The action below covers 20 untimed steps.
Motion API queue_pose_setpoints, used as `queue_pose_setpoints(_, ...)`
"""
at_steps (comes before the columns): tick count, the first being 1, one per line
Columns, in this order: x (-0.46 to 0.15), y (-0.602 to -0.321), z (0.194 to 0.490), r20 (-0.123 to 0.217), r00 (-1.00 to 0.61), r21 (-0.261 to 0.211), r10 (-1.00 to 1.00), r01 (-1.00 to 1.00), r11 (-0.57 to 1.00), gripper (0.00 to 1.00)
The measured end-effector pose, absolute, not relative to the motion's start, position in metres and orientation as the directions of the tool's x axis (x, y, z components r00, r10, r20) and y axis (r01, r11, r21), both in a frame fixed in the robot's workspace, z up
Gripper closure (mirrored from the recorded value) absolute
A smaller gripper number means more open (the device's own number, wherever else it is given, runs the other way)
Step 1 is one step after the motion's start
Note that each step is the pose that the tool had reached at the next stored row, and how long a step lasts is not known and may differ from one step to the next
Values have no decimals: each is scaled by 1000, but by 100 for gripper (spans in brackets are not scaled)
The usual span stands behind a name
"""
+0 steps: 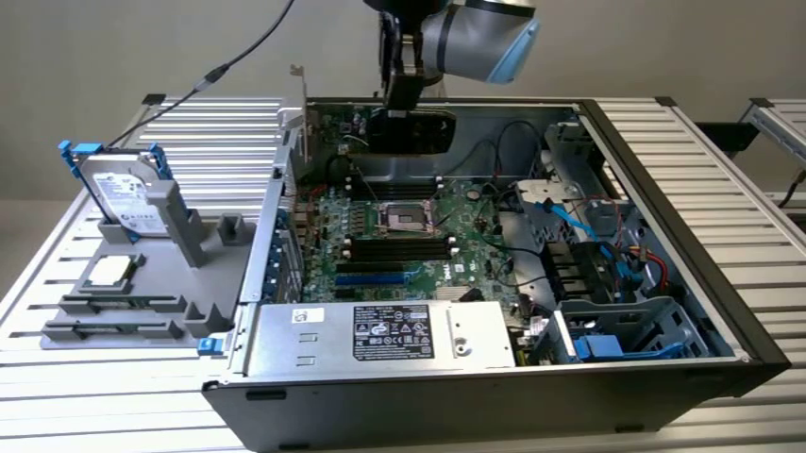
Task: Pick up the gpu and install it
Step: 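Insert the gpu into the slot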
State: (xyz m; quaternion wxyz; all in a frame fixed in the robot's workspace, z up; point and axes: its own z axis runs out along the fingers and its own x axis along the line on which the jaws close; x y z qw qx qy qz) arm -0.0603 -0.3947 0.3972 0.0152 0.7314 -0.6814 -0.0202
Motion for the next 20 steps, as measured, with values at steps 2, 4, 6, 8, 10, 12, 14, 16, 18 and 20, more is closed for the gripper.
queue_pose_setpoints(2,-60,-395,396,-9,105,48,-994,-993,-105,73)
queue_pose_setpoints(4,-60,-395,395,-9,131,47,-991,-990,-131,73)
queue_pose_setpoints(6,-61,-395,395,-7,141,44,-990,-989,-141,73)
queue_pose_setpoints(8,-61,-395,395,1,146,44,-989,-988,-146,73)
queue_pose_setpoints(10,-61,-396,394,4,149,44,-989,-988,-149,73)
queue_pose_setpoints(12,-64,-396,393,5,149,35,-989,-988,-149,73)
queue_pose_setpoints(14,-65,-397,391,7,149,20,-989,-989,-149,73)
queue_pose_setpoints(16,-67,-397,389,10,149,4,-989,-989,-149,73)
queue_pose_setpoints(18,-68,-397,387,11,146,-7,-989,-989,-146,73)
queue_pose_setpoints(20,-70,-397,385,12,143,-12,-990,-990,-143,73)
